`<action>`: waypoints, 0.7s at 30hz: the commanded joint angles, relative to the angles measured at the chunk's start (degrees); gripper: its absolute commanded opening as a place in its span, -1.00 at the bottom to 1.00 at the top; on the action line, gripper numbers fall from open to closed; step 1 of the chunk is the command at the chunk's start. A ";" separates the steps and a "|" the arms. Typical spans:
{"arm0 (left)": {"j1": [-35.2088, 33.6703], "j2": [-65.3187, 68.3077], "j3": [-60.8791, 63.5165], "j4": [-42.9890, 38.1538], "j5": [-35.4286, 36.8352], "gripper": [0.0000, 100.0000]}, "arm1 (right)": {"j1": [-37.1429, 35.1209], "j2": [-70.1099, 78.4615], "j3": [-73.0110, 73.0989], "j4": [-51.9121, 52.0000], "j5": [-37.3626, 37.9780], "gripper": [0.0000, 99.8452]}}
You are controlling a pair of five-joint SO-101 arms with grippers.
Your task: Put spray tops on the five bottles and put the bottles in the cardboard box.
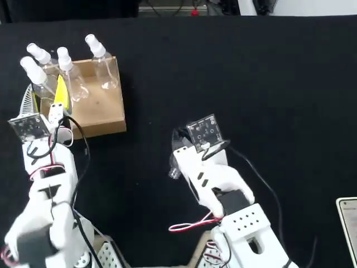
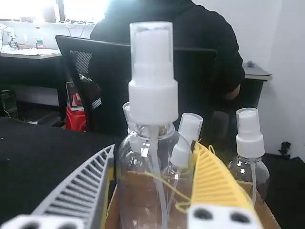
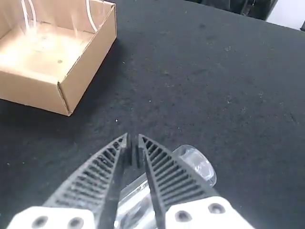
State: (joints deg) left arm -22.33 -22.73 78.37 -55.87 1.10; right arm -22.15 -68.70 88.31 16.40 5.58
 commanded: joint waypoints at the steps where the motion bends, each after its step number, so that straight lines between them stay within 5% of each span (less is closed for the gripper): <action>1: -0.75 8.62 -3.74 -10.46 0.09 -0.74 | -0.26 -1.19 -0.31 -1.49 0.09 -0.98; 21: -5.41 23.47 -11.38 -12.48 0.09 -0.74 | -0.26 -1.19 -0.31 -1.49 0.18 -0.98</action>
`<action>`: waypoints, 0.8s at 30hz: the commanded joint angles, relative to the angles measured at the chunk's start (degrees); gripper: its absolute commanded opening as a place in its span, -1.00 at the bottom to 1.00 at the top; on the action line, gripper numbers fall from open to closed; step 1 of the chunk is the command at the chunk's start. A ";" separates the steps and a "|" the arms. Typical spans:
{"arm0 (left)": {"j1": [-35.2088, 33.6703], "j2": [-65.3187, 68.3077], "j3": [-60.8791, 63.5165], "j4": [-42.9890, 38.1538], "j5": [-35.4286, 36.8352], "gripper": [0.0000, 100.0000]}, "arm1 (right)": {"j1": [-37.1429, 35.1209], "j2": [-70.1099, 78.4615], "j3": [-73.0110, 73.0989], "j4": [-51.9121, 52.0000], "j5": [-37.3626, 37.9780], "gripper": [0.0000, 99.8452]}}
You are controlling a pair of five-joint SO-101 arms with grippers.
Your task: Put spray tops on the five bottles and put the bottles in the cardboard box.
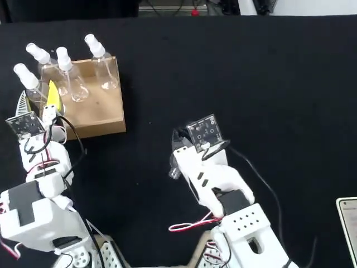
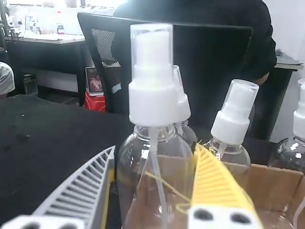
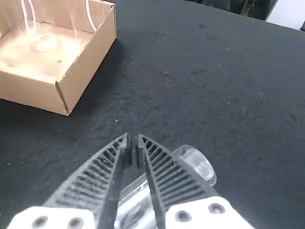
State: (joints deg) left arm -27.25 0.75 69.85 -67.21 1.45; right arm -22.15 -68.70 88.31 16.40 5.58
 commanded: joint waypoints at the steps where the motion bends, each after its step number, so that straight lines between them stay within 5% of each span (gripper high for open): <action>1: -0.48 0.00 -2.68 -1.05 -0.26 -0.74 | -0.26 -1.19 -0.31 -1.49 0.18 -0.98; 24: 1.89 0.09 -0.66 -0.97 -3.69 -0.74 | -0.26 -1.19 -0.31 -1.49 0.26 -0.98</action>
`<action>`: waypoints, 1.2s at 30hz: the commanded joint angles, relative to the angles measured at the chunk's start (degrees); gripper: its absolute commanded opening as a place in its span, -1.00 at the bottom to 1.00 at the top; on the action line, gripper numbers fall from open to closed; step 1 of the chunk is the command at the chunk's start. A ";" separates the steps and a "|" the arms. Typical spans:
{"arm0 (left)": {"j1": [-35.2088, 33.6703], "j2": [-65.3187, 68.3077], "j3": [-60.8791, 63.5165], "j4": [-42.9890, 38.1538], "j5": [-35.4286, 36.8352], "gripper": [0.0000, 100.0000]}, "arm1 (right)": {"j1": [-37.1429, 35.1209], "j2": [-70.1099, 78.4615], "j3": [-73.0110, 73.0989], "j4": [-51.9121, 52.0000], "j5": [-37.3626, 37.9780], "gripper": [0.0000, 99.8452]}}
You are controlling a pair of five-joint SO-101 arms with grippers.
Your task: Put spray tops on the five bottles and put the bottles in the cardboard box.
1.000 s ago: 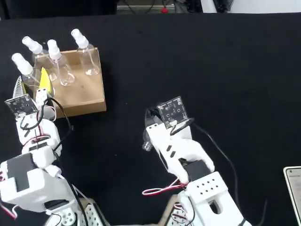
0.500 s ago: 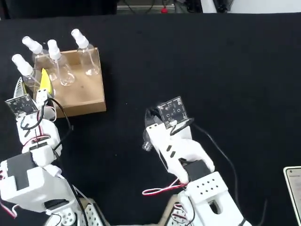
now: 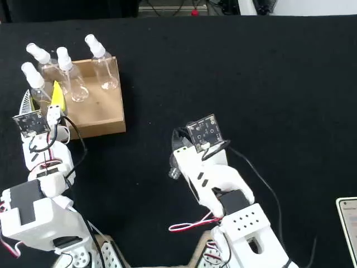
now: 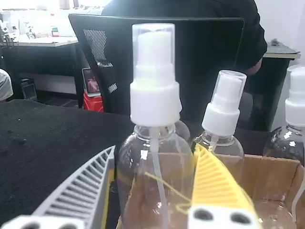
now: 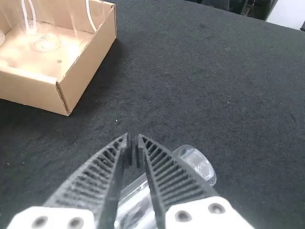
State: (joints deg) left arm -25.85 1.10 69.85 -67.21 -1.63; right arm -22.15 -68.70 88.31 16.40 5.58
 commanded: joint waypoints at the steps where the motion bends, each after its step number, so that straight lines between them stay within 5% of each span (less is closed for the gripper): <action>1: 0.40 -0.26 -0.66 -0.97 -0.62 -0.74 | -0.26 -1.19 -0.31 -1.49 0.26 -0.98; 36: 0.40 9.14 2.24 -1.32 -0.35 -0.74 | -0.26 -1.19 -0.31 -1.49 0.26 -0.98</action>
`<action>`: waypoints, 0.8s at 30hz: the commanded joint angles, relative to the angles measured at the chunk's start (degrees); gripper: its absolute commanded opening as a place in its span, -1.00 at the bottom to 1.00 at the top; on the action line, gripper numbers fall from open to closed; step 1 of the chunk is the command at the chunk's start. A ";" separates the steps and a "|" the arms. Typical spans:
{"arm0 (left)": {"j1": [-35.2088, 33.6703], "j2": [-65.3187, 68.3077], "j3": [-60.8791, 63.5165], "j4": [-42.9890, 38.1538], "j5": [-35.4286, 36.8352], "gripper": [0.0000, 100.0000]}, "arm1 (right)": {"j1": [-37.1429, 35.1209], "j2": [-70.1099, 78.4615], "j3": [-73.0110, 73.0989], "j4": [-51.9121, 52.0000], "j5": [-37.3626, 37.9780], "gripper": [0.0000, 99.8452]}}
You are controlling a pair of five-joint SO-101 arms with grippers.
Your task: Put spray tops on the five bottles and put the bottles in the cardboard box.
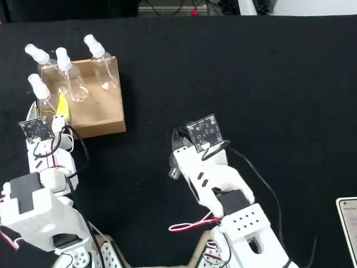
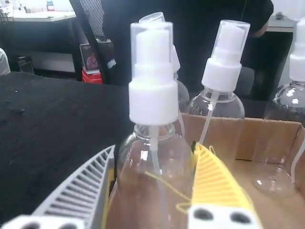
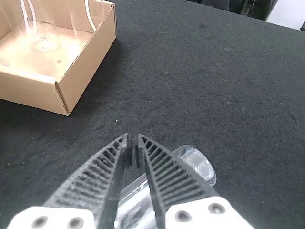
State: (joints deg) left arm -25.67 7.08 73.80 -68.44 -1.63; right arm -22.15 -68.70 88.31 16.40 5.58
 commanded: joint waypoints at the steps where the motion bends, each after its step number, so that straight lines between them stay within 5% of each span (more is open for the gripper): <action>1: 0.22 3.43 -2.07 -0.09 -0.26 -0.74 | -0.26 -1.19 -0.31 -1.49 0.26 -0.98; 12: 0.31 3.43 1.45 -11.34 -0.44 -0.74 | -0.26 -1.19 -0.31 -1.49 0.26 -0.98; 24: 0.22 3.43 1.98 -11.78 -0.18 -0.68 | -0.18 -1.19 -0.40 -1.49 0.26 -0.98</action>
State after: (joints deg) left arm -25.67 10.77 75.65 -79.08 -1.71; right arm -22.15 -68.70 88.31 16.40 5.58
